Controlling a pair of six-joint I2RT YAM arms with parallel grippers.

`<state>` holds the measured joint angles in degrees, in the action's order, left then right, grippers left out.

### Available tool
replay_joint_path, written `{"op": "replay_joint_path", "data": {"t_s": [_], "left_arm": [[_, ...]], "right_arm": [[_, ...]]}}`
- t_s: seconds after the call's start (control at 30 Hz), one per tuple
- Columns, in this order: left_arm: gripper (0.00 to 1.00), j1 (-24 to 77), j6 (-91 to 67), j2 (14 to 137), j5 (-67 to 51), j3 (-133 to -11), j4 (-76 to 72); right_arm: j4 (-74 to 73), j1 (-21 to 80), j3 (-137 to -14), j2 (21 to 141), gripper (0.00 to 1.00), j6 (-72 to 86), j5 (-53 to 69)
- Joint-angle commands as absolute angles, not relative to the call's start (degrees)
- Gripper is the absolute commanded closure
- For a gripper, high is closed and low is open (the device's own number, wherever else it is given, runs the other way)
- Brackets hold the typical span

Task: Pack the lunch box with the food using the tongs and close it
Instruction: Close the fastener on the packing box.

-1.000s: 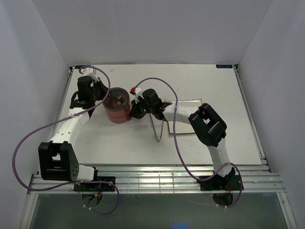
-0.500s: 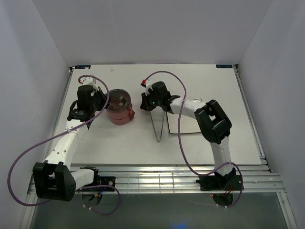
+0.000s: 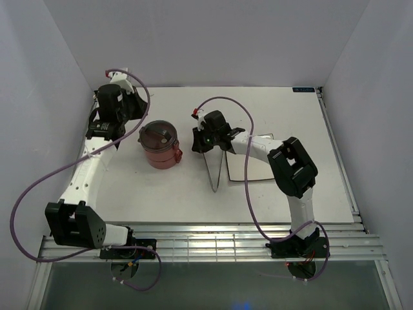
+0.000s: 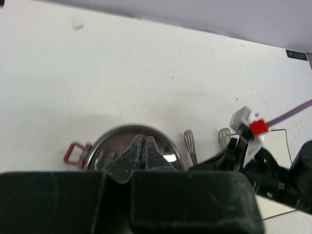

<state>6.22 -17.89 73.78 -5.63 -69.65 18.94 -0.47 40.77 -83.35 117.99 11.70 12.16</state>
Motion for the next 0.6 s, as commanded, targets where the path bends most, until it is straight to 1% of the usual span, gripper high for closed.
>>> {"op": "replay_joint_path", "data": {"t_s": [0.0,0.03,0.07,0.1,0.13,0.2,0.23,0.27,0.3,0.37,0.4,0.43,0.47,0.57], "left_arm": [[1.00,6.2,-8.5,81.8,-13.6,-79.1,22.1],[1.00,6.2,-7.7,83.0,-17.8,-80.3,24.1],[1.00,6.2,-5.9,83.9,-20.0,-81.2,25.0],[0.96,6.2,-5.1,84.3,-21.9,-81.4,25.6],[0.88,6.2,-4.4,84.1,-23.2,-81.0,25.5],[0.71,6.2,-0.3,83.2,-24.8,-80.1,25.6],[0.69,6.2,3.3,82.7,-25.5,-79.1,25.7],[0.64,6.1,6.6,81.3,-27.4,-78.4,26.2],[0.62,6.2,20.1,80.6,-36.5,-77.7,27.4],[0.52,6.2,27.6,77.5,-41.4,-75.3,29.2],[0.45,6.2,29.1,76.7,-42.0,-75.0,28.5],[0.33,6.2,31.6,76.2,-42.0,-74.6,27.3],[0.30,6.2,33.3,76.0,-42.0,-74.4,27.5],[0.26,5.0,39.8,77.4,-42.0,-76.7,31.4]], "right_arm": [[-3.1,41.9,-81.3,111.5,0.84,14.0,13.8],[-2.2,42.0,-80.3,110.4,0.72,12.9,15.2],[-1.0,42.1,-78.9,109.3,0.64,12.0,16.4],[1.6,42.1,-76.6,107.0,0.51,9.8,19.0],[1.9,42.1,-75.9,106.1,0.47,8.5,19.9],[1.2,42.0,-75.5,103.6,0.44,4.9,21.9],[1.2,42.1,-74.9,102.8,0.41,3.8,22.5],[1.2,42.1,-74.4,101.9,0.40,3.0,22.7],[1.1,42.0,-74.0,101.1,0.39,2.6,22.2],[1.3,41.8,-72.9,99.1,0.38,2.3,21.9],[1.5,41.7,-72.4,98.3,0.38,2.3,22.6],[1.5,41.7,-72.2,98.1,0.37,2.5,23.1],[1.3,41.7,-71.7,97.9,0.37,2.5,23.8],[1.5,41.7,-69.6,96.4,0.36,2.1,25.2]]}}
